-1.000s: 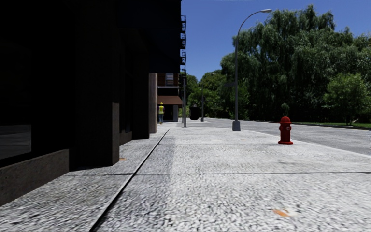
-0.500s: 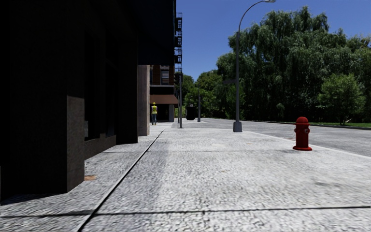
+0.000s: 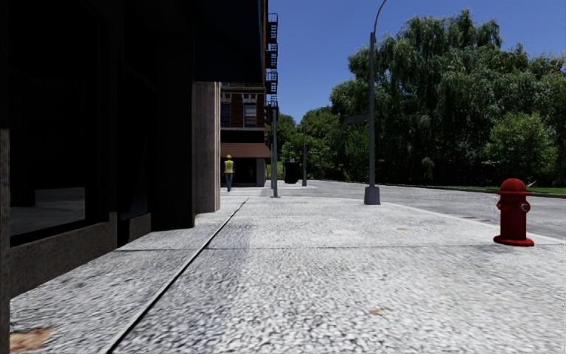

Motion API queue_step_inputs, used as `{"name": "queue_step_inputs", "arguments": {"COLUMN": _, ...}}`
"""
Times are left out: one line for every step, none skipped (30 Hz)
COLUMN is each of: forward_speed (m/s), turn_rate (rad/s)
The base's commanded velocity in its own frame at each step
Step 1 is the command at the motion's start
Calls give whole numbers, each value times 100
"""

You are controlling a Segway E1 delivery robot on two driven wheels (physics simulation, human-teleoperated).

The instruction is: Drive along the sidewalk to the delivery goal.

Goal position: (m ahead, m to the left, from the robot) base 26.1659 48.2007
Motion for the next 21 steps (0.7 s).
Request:
{"name": "queue_step_inputs", "arguments": {"forward_speed": 197, "turn_rate": 0}}
{"name": "queue_step_inputs", "arguments": {"forward_speed": 197, "turn_rate": 0}}
{"name": "queue_step_inputs", "arguments": {"forward_speed": 197, "turn_rate": 0}}
{"name": "queue_step_inputs", "arguments": {"forward_speed": 197, "turn_rate": 0}}
{"name": "queue_step_inputs", "arguments": {"forward_speed": 197, "turn_rate": 0}}
{"name": "queue_step_inputs", "arguments": {"forward_speed": 197, "turn_rate": 0}}
{"name": "queue_step_inputs", "arguments": {"forward_speed": 197, "turn_rate": 0}}
{"name": "queue_step_inputs", "arguments": {"forward_speed": 197, "turn_rate": 0}}
{"name": "queue_step_inputs", "arguments": {"forward_speed": 197, "turn_rate": 0}}
{"name": "queue_step_inputs", "arguments": {"forward_speed": 197, "turn_rate": 0}}
{"name": "queue_step_inputs", "arguments": {"forward_speed": 197, "turn_rate": 0}}
{"name": "queue_step_inputs", "arguments": {"forward_speed": 197, "turn_rate": 0}}
{"name": "queue_step_inputs", "arguments": {"forward_speed": 197, "turn_rate": 0}}
{"name": "queue_step_inputs", "arguments": {"forward_speed": 197, "turn_rate": 0}}
{"name": "queue_step_inputs", "arguments": {"forward_speed": 197, "turn_rate": 0}}
{"name": "queue_step_inputs", "arguments": {"forward_speed": 197, "turn_rate": 0}}
{"name": "queue_step_inputs", "arguments": {"forward_speed": 197, "turn_rate": 12}}
{"name": "queue_step_inputs", "arguments": {"forward_speed": 197, "turn_rate": 23}}
{"name": "queue_step_inputs", "arguments": {"forward_speed": 197, "turn_rate": 23}}
{"name": "queue_step_inputs", "arguments": {"forward_speed": 197, "turn_rate": 27}}
{"name": "queue_step_inputs", "arguments": {"forward_speed": 197, "turn_rate": 28}}
